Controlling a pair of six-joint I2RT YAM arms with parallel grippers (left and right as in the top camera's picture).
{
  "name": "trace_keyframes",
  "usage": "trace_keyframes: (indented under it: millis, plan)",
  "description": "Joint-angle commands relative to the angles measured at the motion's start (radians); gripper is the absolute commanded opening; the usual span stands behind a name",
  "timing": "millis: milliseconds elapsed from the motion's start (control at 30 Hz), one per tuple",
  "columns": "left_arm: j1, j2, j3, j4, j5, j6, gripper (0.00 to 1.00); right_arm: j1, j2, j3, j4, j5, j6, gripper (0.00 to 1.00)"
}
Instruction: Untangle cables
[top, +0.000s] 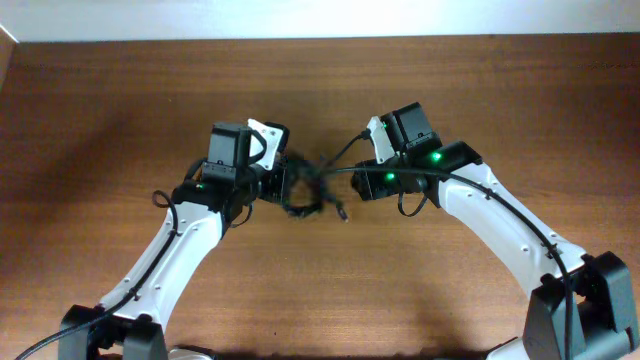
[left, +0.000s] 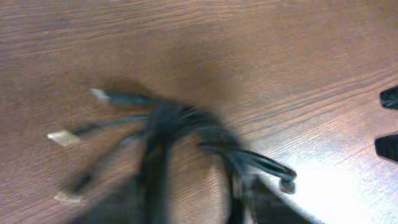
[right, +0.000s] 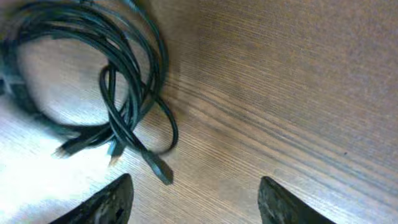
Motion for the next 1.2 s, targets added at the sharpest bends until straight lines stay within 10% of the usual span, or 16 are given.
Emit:
trace_keyframes:
  millis: [0,233,500,1167]
  plan:
    - [0.001,-0.008,0.003,0.002,-0.036,-0.016,0.99,-0.002,-0.008,0.004,0.003,-0.006,-0.004,0.74]
    - [0.001,-0.008,0.003,-0.007,-0.131,-0.024,0.99,0.0,0.016,0.001,0.004,-0.085,-0.151,0.84]
    - [0.002,-0.008,0.003,-0.111,-0.623,-0.444,0.99,0.109,0.205,-0.004,0.19,-0.272,-0.484,0.84]
    - [0.003,-0.008,0.003,-0.109,-0.626,-0.448,0.99,0.145,0.313,-0.006,0.254,-0.442,-0.805,0.79]
